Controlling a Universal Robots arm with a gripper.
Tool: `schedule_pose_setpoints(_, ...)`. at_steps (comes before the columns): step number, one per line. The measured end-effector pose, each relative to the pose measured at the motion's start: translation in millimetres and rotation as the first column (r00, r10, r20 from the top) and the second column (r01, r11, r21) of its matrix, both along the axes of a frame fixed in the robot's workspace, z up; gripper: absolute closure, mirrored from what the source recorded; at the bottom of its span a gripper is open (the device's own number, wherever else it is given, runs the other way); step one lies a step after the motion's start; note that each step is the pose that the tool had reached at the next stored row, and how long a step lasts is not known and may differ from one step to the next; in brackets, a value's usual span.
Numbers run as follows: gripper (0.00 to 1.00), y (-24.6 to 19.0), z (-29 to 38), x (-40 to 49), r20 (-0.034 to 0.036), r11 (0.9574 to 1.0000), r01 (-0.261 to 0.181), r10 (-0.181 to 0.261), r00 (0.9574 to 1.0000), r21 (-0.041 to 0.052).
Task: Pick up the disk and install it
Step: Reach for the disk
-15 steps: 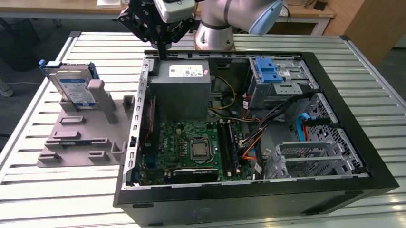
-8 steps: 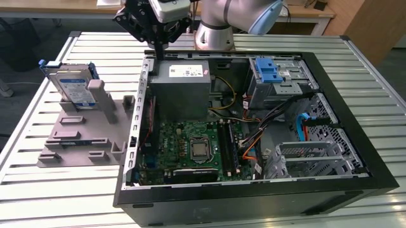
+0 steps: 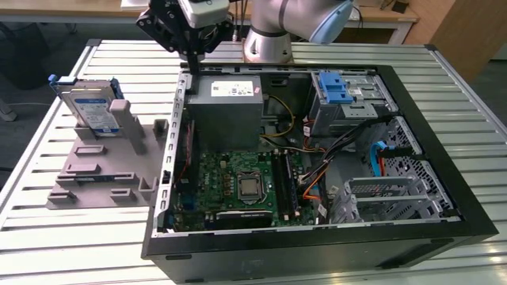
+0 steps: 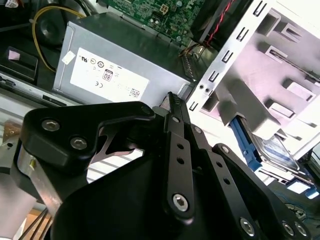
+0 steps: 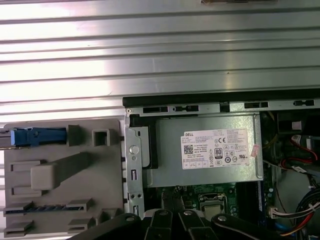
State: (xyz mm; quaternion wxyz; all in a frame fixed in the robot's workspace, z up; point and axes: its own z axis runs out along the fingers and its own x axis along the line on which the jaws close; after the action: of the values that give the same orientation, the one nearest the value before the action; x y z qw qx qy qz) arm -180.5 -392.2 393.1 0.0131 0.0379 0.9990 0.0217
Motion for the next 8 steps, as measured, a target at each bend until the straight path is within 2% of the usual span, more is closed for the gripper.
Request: schedule_pose_setpoints(8,0.89,1.1,-0.1,-7.9,0.0000,1.0000,0.000,0.000,1.0000,0.0000)
